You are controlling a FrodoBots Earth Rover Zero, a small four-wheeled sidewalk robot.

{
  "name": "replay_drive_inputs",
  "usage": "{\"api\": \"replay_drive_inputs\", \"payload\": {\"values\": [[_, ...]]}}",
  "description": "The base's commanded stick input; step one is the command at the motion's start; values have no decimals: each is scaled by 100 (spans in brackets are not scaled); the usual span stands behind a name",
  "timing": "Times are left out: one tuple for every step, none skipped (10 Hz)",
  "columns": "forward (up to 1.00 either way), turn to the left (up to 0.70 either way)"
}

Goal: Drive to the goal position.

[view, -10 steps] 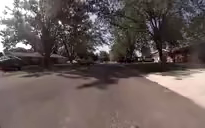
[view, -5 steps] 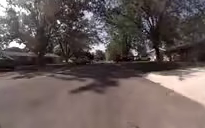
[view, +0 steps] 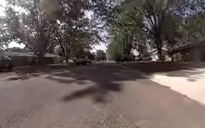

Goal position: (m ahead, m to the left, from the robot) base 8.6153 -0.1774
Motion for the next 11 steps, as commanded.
{"api": "replay_drive_inputs", "payload": {"values": [[69, 3], [69, 3], [69, 3], [69, 3], [69, 3], [69, 3], [69, 3], [69, -29], [69, -34], [69, -14], [69, 3]]}}
